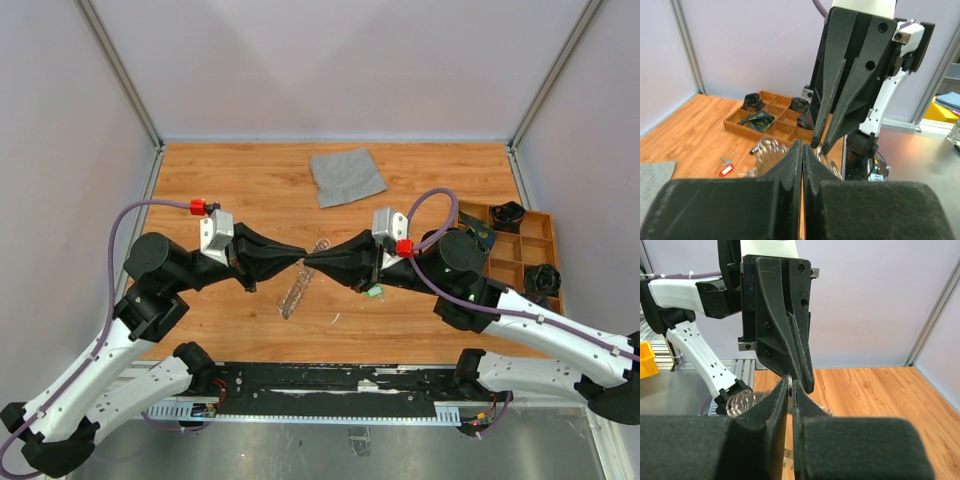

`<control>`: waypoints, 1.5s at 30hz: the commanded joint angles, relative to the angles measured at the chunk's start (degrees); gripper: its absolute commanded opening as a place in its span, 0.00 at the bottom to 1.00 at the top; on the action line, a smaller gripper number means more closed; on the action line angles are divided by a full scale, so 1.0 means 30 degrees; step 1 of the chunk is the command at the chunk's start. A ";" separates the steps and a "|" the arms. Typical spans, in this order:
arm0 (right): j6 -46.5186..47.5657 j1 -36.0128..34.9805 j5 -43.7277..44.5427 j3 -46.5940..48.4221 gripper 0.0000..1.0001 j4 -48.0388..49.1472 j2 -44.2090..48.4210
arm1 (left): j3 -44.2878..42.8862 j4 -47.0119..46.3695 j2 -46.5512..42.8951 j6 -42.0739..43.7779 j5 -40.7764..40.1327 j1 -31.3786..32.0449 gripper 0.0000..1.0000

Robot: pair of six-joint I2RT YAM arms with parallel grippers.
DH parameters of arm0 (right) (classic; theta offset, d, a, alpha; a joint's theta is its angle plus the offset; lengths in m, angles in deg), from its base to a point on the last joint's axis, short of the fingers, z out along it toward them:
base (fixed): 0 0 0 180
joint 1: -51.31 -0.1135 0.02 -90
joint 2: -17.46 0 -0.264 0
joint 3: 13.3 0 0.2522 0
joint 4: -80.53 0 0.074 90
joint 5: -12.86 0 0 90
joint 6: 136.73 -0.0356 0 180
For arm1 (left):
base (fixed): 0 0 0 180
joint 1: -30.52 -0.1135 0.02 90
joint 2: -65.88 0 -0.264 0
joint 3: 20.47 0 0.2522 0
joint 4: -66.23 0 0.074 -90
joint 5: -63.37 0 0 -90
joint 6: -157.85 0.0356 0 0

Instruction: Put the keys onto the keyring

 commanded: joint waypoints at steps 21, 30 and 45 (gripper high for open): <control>-0.1445 -0.0306 0.8684 0.2619 0.37 -1.6275 0.1387 | -0.0363 0.5020 0.0989 0.1532 -0.3371 0.0099 0.08; -0.7135 -0.0306 0.9112 -0.1548 0.44 -1.6668 0.1767 | 0.1767 0.3797 0.1872 -0.0600 -0.5583 0.0097 0.18; -0.9770 -0.0042 0.6653 -0.6043 0.43 -1.3876 -0.1117 | 0.6770 -0.1068 0.2734 -0.3626 -0.8190 -0.0093 0.22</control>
